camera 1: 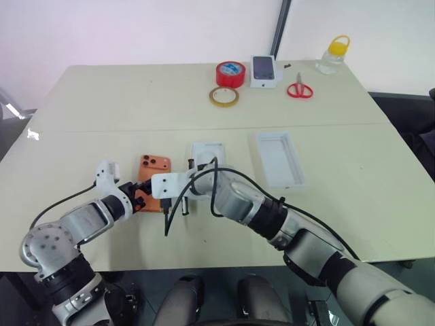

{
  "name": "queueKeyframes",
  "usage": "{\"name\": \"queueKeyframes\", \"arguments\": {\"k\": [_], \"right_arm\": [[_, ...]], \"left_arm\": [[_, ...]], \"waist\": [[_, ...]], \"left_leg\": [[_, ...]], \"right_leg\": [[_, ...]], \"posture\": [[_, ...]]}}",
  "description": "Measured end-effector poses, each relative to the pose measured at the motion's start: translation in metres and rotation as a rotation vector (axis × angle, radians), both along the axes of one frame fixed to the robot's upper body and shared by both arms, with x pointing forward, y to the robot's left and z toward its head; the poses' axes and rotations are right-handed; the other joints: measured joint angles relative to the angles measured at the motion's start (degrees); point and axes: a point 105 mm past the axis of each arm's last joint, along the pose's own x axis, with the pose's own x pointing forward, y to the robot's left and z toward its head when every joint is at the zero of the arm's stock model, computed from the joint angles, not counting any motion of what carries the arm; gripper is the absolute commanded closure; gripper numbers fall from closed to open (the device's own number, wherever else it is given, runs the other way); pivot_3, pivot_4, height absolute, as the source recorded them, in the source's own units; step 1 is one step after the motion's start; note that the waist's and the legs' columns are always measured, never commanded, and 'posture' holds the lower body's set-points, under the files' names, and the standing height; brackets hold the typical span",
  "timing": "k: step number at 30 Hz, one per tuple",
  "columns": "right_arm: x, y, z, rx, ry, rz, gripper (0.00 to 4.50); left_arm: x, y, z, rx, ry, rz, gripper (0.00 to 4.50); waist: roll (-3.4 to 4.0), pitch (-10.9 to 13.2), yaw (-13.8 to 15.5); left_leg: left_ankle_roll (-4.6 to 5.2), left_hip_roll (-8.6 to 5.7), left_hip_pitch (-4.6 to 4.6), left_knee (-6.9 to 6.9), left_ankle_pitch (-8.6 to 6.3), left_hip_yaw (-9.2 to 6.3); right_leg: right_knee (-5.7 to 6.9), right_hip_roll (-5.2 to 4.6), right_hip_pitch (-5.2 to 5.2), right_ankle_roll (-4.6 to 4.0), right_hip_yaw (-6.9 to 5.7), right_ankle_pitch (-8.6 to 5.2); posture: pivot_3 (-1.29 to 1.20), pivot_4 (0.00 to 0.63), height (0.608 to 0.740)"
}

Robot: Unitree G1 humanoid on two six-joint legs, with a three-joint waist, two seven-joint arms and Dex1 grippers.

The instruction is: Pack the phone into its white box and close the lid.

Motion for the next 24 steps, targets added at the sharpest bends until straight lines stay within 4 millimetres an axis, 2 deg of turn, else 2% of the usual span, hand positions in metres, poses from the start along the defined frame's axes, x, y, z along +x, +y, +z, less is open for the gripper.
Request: {"name": "queueKeyframes", "arguments": {"k": [2, 9, 13, 16, 18, 20, 24], "right_arm": [[0.0, 0.0, 0.0, 0.001, 0.0, 0.001, 4.5], [0.001, 0.0, 0.002, 0.011, 0.001, -0.005, 4.5], [0.009, -0.008, 0.013, 0.048, -0.006, -0.036, 4.5], [0.012, -0.013, 0.021, 0.07, -0.016, -0.049, 4.5], [0.014, -0.017, 0.026, 0.082, -0.019, -0.061, 4.5], [0.016, -0.02, 0.03, 0.092, -0.022, -0.072, 4.5], [0.016, -0.026, 0.04, 0.118, -0.034, -0.083, 4.5]], "left_arm": [[0.0, 0.005, -0.003, -0.006, 0.02, 0.015, 1.74], [-0.003, 0.007, -0.004, -0.002, 0.035, 0.0, 1.74], [-0.008, 0.007, -0.005, -0.017, 0.036, -0.018, 1.74], [-0.011, 0.008, -0.006, -0.014, 0.045, -0.019, 2.58], [-0.012, 0.008, -0.009, -0.022, 0.058, -0.02, 3.48], [-0.011, 0.001, 0.0, -0.063, 0.011, -0.059, 4.44], [-0.01, -0.001, 0.004, -0.05, 0.001, -0.068, 4.48]], "waist": [[0.0, 0.0, -0.06], [-0.01, 0.01, -0.15], [-0.01, 0.01, -0.17], [-0.01, 0.01, -0.18], [-0.02, 0.02, -0.15], [-0.03, 0.01, -0.08], [-0.04, 0.0, -0.2]], "left_leg": [[0.0, 0.0, -0.01, 0.0, 0.0, 0.0], [0.0, 0.01, -0.01, -0.01, 0.0, -0.01], [0.0, 0.02, -0.03, -0.02, 0.0, -0.01], [0.0, 0.02, -0.03, -0.04, 0.0, -0.01], [0.0, 0.02, -0.05, -0.04, 0.0, -0.01], [0.0, 0.02, -0.04, -0.03, 0.0, -0.02], [-0.01, 0.03, -0.03, -0.07, 0.0, 0.0]], "right_leg": [[0.0, 0.0, -0.01, 0.0, 0.0, 0.0], [0.01, 0.01, -0.03, 0.0, 0.0, 0.0], [0.01, 0.01, -0.04, 0.0, 0.01, 0.0], [0.01, 0.01, -0.05, 0.0, 0.01, 0.0], [0.01, 0.01, -0.06, 0.0, 0.01, 0.0], [0.0, 0.01, -0.05, 0.0, 0.01, 0.0], [0.01, 0.02, -0.07, 0.0, 0.03, 0.0]], "posture": [[0.0, 0.15, 0.74], [0.0, 0.15, 0.74], [0.0, 0.15, 0.74], [0.0, 0.15, 0.74], [0.0, 0.15, 0.74], [0.0, 0.15, 0.74], [0.0, 0.15, 0.74]]}}
